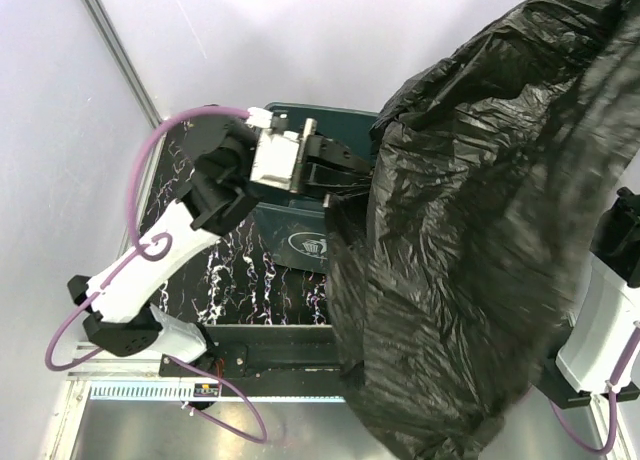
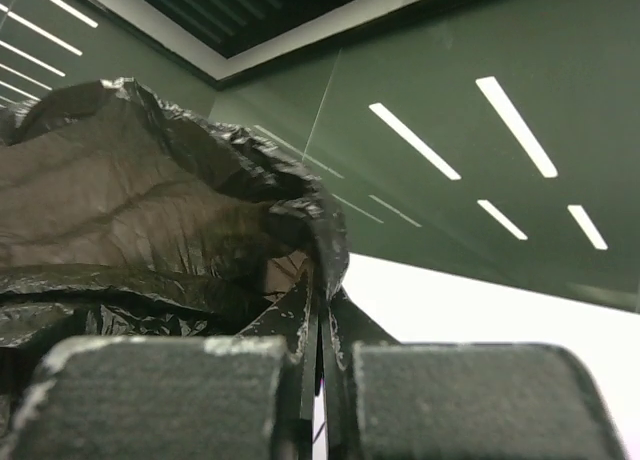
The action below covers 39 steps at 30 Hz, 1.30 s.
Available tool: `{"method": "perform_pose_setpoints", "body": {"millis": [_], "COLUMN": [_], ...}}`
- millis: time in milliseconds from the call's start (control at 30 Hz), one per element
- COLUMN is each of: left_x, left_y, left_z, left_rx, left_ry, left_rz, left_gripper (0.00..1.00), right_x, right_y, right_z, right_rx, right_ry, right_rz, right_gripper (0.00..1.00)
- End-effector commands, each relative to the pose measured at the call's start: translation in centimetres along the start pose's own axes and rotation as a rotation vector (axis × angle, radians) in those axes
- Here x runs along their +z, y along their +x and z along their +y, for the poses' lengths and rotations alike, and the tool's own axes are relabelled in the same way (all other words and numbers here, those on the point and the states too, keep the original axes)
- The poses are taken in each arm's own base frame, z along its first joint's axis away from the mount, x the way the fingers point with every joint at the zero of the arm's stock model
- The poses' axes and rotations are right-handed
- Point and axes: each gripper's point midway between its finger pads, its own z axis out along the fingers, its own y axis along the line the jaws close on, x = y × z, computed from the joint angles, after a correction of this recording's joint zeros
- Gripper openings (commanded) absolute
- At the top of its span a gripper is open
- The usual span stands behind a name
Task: Put the trash bags into the trash bin
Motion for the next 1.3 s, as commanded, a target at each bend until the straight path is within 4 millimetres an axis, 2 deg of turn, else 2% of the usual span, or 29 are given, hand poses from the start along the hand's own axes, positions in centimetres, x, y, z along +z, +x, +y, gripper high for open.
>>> {"method": "perform_pose_setpoints", "body": {"millis": [0, 100, 133, 167, 233, 267, 333, 367, 433, 467, 500, 600, 633, 667, 700, 733, 767, 800, 833, 867, 967, 1000, 1033, 1067, 1100, 1133, 1167, 1200, 1267], "left_x": [-1.3, -2.5, -2.9, -3.4, -4.6, -5.0, -5.6, -5.7, -5.7, -5.7, -5.8, -5.2, -5.5, -5.7, -6.1, -6.9, -7.7, -8.4, -9.1, -10.4, -13.3, -13.6, -14.2, -14.8, -15.0, -15.6, -16.4, -16.8, -18.4], "left_y": [-2.9, -4.0, -5.3, -5.0, -6.4, -8.4, -9.0, -11.7, -11.8, -12.5, -14.4, -11.3, -11.5, -10.2, -6.1, -6.5, -5.2, -1.9, -0.7, -0.6, 3.3, 4.2, 6.1, 7.3, 7.4, 8.4, 8.8, 7.8, 7.9], "left_z": [-0.4, 0.4, 1.5, 2.0, 4.5, 5.5, 8.1, 8.6, 10.5, 10.9, 11.0, 12.1, 11.6, 11.5, 11.8, 11.1, 11.3, 11.2, 11.2, 11.4, 11.5, 11.0, 10.2, 9.6, 8.8, 7.9, 7.4, 6.8, 6.2], "left_rx": [0.049, 0.159, 0.215, 0.220, 0.316, 0.375, 0.405, 0.464, 0.509, 0.533, 0.566, 0.502, 0.503, 0.488, 0.446, 0.465, 0.448, 0.396, 0.382, 0.380, 0.278, 0.252, 0.204, 0.187, 0.172, 0.129, 0.100, 0.099, 0.046], "left_ry": [-0.052, -0.132, -0.190, -0.224, -0.356, -0.408, -0.518, -0.544, -0.594, -0.606, -0.613, -0.593, -0.588, -0.585, -0.583, -0.598, -0.616, -0.614, -0.625, -0.659, -0.696, -0.674, -0.651, -0.632, -0.617, -0.596, -0.602, -0.619, -0.671], "left_rz": [-0.007, 0.032, 0.034, 0.066, 0.085, 0.061, 0.066, 0.018, 0.013, -0.007, -0.037, 0.016, 0.018, 0.038, 0.107, 0.106, 0.131, 0.186, 0.211, 0.228, 0.323, 0.340, 0.387, 0.431, 0.443, 0.477, 0.492, 0.487, 0.516], "left_gripper": [0.00, 0.00, 0.00, 0.00, 0.00, 0.00, 0.00, 0.00, 0.00, 0.00, 0.00, 0.00, 0.00, 0.00, 0.00, 0.00, 0.00, 0.00, 0.00, 0.00, 0.00, 0.00, 0.00, 0.06, 0.20, 0.42, 0.56, 0.73, 0.79], "right_x": [0.8, 0.9, 0.9, 0.9, 1.0, 1.2, 1.4, 1.7, 1.9, 2.1, 2.1, 2.1, 2.1, 1.8, 1.6, 1.1, 0.8, 0.5, -0.2, -0.6, -2.2, -2.7, -3.5, -3.9, -4.4, -5.2, -5.6, -6.1, -7.1], "right_y": [0.9, 1.4, 1.3, 1.6, 1.6, 2.0, 1.6, 1.8, 2.0, 2.2, 2.4, 3.4, 3.9, 5.2, 5.8, 7.2, 8.1, 9.1, 10.8, 11.6, 14.6, 15.4, 16.6, 17.1, 17.8, 18.8, 19.3, 19.8, 20.6], "right_z": [-2.2, -2.8, -3.1, -3.4, -3.4, -3.7, -3.7, -3.9, -4.2, -4.5, -4.5, -4.9, -5.2, -5.9, -6.4, -7.0, -7.2, -7.4, -7.8, -7.8, -7.6, -7.3, -7.3, -7.4, -7.2, -7.0, -6.8, -6.3, -5.2], "right_rx": [-0.028, -0.047, -0.049, -0.052, -0.053, -0.046, -0.046, -0.040, -0.032, -0.021, -0.013, 0.009, 0.012, 0.017, 0.021, 0.024, 0.029, 0.040, 0.061, 0.068, 0.104, 0.109, 0.117, 0.121, 0.123, 0.129, 0.144, 0.159, 0.195], "right_ry": [0.046, 0.058, 0.073, 0.082, 0.074, 0.072, 0.066, 0.061, 0.060, 0.061, 0.060, 0.061, 0.069, 0.091, 0.116, 0.133, 0.140, 0.145, 0.159, 0.157, 0.150, 0.137, 0.146, 0.152, 0.143, 0.141, 0.141, 0.125, 0.100], "right_rz": [-0.014, -0.006, -0.012, -0.009, -0.020, -0.020, -0.042, -0.052, -0.058, -0.062, -0.060, -0.037, -0.025, 0.003, 0.015, 0.049, 0.077, 0.103, 0.142, 0.160, 0.241, 0.269, 0.303, 0.319, 0.340, 0.373, 0.390, 0.413, 0.458], "right_gripper": [0.00, 0.00, 0.00, 0.00, 0.00, 0.00, 0.00, 0.00, 0.00, 0.00, 0.00, 0.00, 0.00, 0.00, 0.00, 0.00, 0.00, 0.00, 0.00, 0.00, 0.00, 0.00, 0.00, 0.00, 0.00, 0.00, 0.00, 0.00, 0.00]}}
